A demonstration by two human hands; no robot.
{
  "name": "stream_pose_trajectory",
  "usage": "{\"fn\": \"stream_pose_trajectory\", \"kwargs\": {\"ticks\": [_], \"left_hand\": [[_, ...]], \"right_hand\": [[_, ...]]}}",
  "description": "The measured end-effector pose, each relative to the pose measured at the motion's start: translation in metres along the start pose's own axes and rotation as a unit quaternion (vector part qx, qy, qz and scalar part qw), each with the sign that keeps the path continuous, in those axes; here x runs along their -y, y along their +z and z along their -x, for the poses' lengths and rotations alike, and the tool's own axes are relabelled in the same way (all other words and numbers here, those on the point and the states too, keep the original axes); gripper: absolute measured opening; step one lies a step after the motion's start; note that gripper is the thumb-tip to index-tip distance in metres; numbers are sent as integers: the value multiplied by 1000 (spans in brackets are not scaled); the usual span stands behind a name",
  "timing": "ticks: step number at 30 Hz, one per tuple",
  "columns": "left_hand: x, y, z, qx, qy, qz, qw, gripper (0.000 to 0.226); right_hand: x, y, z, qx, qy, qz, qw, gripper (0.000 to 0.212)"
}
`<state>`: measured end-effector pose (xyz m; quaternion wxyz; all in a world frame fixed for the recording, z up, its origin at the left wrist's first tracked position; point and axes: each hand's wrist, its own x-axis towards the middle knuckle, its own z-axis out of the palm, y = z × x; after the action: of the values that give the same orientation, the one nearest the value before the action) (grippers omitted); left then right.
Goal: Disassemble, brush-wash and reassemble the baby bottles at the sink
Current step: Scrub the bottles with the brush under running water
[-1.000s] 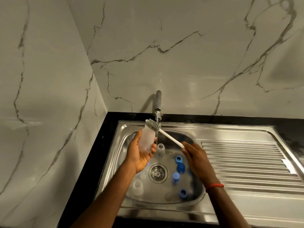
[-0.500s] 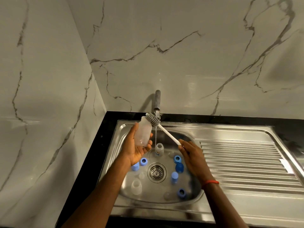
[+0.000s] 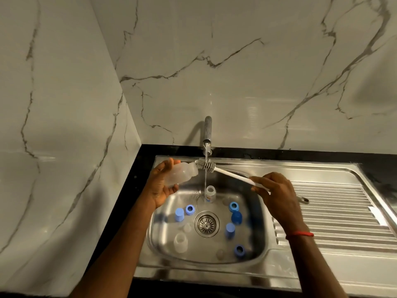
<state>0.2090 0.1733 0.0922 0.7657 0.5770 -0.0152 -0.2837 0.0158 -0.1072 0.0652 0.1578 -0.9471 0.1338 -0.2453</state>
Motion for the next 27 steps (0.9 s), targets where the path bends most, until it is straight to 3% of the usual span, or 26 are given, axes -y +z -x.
{"fn": "stream_pose_trajectory", "kwargs": {"ticks": [4,11,17,22,24,27], "left_hand": [[-6,-2,-4,-32,31,-11,999,83],[-1,-2,-10,-60,30,61,996,79],[8,7,-13,-48,47,44,997,83],[10,26,-15,-49,70,40,996,102],[8,29,-17,-50,78,68,993,107],[6,26,-21,-31,105,112,988,112]], "right_hand": [[5,-11,-10,-56,-47,37,997,31],[7,0,-8,-64,-48,17,997,30],[32,5,-10,-72,-126,70,987,29],[50,19,-14,-58,-160,71,983,33],[54,23,-13,-27,-145,34,989,32],[57,23,-11,91,-54,-155,982,24]]}}
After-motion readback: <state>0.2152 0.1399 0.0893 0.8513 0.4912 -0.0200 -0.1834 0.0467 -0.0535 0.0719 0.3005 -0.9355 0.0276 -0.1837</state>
